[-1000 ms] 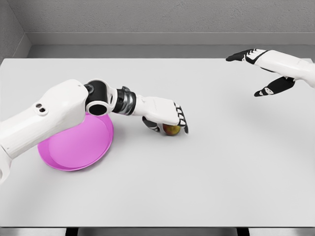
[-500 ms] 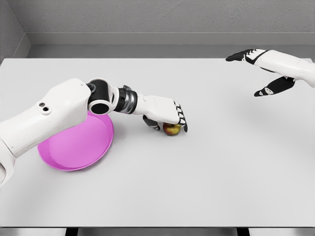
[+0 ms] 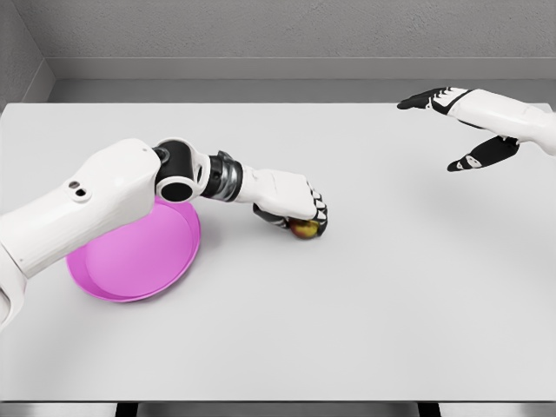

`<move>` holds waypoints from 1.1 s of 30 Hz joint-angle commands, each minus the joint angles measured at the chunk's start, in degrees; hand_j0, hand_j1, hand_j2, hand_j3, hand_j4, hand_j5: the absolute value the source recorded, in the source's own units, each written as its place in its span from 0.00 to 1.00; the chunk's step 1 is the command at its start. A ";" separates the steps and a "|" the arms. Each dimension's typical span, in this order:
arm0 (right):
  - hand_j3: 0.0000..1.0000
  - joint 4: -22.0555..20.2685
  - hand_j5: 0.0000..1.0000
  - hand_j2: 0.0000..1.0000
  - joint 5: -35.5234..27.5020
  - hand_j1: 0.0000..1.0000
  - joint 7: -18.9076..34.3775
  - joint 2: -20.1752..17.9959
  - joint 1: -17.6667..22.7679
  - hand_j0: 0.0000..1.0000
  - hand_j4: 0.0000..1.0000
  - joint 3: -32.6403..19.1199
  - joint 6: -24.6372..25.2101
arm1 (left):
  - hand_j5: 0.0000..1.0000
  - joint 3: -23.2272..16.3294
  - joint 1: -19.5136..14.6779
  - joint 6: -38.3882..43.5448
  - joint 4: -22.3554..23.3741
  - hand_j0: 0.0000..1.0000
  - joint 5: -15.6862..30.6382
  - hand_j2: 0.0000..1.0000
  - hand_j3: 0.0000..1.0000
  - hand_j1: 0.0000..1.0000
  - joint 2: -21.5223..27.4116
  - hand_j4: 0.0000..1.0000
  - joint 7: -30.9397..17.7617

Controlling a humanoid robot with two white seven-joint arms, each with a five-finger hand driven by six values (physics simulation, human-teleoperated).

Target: Put the apple on the plate with both arms

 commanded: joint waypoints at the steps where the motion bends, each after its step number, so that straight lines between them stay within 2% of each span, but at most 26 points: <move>1: 1.00 -0.04 1.00 1.00 -0.42 1.00 -0.03 -0.06 0.00 1.00 1.00 -0.02 0.17 | 0.43 0.15 0.00 0.10 -0.09 0.43 0.49 0.43 0.43 0.43 0.05 0.43 -0.04; 3: 1.00 -0.04 1.00 1.00 -0.42 1.00 -0.03 -0.06 0.00 1.00 1.00 -0.02 0.17 | 0.36 0.32 -0.70 0.10 -0.35 0.36 0.75 0.36 0.36 0.36 0.84 0.36 0.04; 5: 1.00 -0.04 1.00 1.00 -0.42 1.00 -0.03 0.03 0.00 1.00 1.00 -0.02 0.17 | 0.36 0.67 -1.23 0.10 -2.37 0.36 0.93 0.36 0.36 0.36 3.65 0.36 0.22; 8: 1.00 -0.04 1.00 1.00 -0.42 1.00 -0.03 0.03 0.00 1.00 1.00 0.07 0.17 | 0.36 1.11 -1.85 0.10 -12.73 0.36 3.65 0.36 0.36 0.36 14.19 0.36 0.57; 12: 1.00 -0.04 1.00 1.00 -0.42 1.00 -0.03 0.03 0.00 1.00 1.00 0.06 0.17 | 0.37 4.28 -1.23 0.10 -20.47 0.37 3.83 0.37 0.37 0.37 26.24 0.37 0.75; 17: 1.00 -0.04 1.00 1.00 -0.42 1.00 -0.03 0.03 0.18 1.00 1.00 0.07 0.17 | 0.37 7.27 -0.09 0.10 -21.27 0.37 4.53 0.37 0.37 0.37 35.56 0.37 0.66; 19: 1.00 -0.04 1.00 1.00 -0.42 1.00 -0.03 -0.06 0.26 1.00 1.00 0.07 0.17 | 0.38 7.27 1.67 0.10 -21.18 0.38 4.53 0.38 0.38 0.38 37.76 0.38 0.66; 22: 1.00 -0.04 1.00 1.00 -0.33 1.00 -0.03 -0.06 0.35 1.00 1.00 0.07 0.17 | 0.41 7.35 3.34 0.10 -20.74 0.41 4.45 0.41 0.41 0.41 38.20 0.41 0.48; 23: 1.00 -0.13 1.00 1.00 -0.42 1.00 -0.03 -0.06 0.35 1.00 1.00 0.07 0.17 | 0.42 7.35 3.60 0.10 -20.74 0.42 4.45 0.42 0.42 0.42 38.11 0.42 0.48; 26: 1.00 -0.39 1.00 1.00 -0.42 1.00 -0.03 -0.06 0.35 1.00 1.00 0.07 0.17 | 0.56 7.35 4.39 0.10 -20.65 0.56 4.53 0.56 0.56 0.56 38.02 0.56 0.48; 30: 1.00 -0.39 1.00 1.00 -0.42 1.00 -0.03 -0.06 0.35 1.00 1.00 0.07 0.17 | 0.86 7.35 4.92 0.10 -20.13 0.86 5.06 0.86 0.86 0.86 37.93 0.86 0.48; 33: 1.00 -0.39 1.00 1.00 -0.42 1.00 -0.03 -0.06 0.35 1.00 1.00 0.15 0.17 | 0.95 7.35 5.19 0.10 -20.04 0.95 6.11 0.95 0.95 0.95 38.11 0.95 0.48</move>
